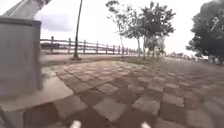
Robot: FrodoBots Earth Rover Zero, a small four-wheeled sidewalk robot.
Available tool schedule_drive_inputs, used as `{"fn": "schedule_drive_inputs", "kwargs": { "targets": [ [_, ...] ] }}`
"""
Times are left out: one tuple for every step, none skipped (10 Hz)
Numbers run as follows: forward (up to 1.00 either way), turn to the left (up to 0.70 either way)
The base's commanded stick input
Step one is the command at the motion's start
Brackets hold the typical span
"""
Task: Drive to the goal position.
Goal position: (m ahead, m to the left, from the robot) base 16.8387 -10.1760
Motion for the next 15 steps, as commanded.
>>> {"fn": "schedule_drive_inputs", "kwargs": {
  "targets": [
    [0.70, -0.27],
    [0.70, -0.27],
    [0.70, -0.27],
    [0.70, -0.27],
    [0.70, -0.27],
    [0.70, -0.27],
    [0.70, -0.27],
    [0.70, -0.27],
    [0.70, -0.26],
    [0.70, -0.07],
    [0.70, 0.14],
    [0.70, 0.27],
    [0.70, 0.27],
    [0.70, 0.27],
    [0.70, 0.27]
  ]
}}
